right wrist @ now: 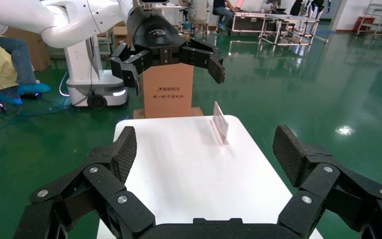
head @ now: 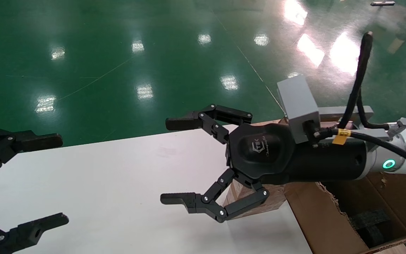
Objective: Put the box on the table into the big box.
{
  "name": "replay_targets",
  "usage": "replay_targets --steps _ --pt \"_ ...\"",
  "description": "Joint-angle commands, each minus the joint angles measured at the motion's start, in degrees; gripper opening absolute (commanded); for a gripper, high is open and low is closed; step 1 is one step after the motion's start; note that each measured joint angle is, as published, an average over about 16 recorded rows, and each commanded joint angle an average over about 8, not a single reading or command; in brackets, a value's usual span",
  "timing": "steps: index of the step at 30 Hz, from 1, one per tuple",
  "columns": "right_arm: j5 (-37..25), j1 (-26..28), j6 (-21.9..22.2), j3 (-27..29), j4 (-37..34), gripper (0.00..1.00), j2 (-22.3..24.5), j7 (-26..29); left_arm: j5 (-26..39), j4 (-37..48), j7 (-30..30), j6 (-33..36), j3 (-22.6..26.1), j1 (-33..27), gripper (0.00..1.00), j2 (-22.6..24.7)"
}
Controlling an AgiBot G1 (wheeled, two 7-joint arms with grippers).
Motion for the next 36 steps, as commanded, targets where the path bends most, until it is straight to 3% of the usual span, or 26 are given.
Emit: replay_targets --steps 1,18,20,25,27,29,36 --pt "0.0 0.0 0.0 0.0 0.0 1.0 0.0 0.0 0.0 0.0 0.0 0.0 0.0 0.0 1.0 0.0" --pt "-0.16 0.01 -0.05 -0.02 0.03 1.0 0.08 -0.11 0.0 0.0 0.0 0.0 0.0 0.0 0.98 0.0" --pt "-0.56 0.03 -0.18 -0.08 0.02 1.0 0.3 -0.37 0.0 0.01 0.01 0.0 0.01 -0.01 0.85 0.0" --pt "-2.64 0.67 -1.28 -0.41 -0.84 1.0 1.18 -2.04 -0.01 0.04 0.03 0.01 0.03 -0.02 0.25 0.0" --pt "-3.63 1.36 -2.07 -0.63 -1.81 1.0 1.44 -3.05 -0.02 0.04 0.03 0.01 0.04 -0.03 0.06 0.0" --pt "-4.54 2.24 -2.95 -0.95 -3.15 1.0 1.57 -4.17 -0.02 0.05 0.04 0.01 0.05 -0.04 0.0 0.0" --pt "-7.03 5.57 -5.2 -3.95 -9.41 1.0 2.47 -9.72 -0.04 0.06 0.05 0.0 0.09 -0.05 0.0 -0.01"
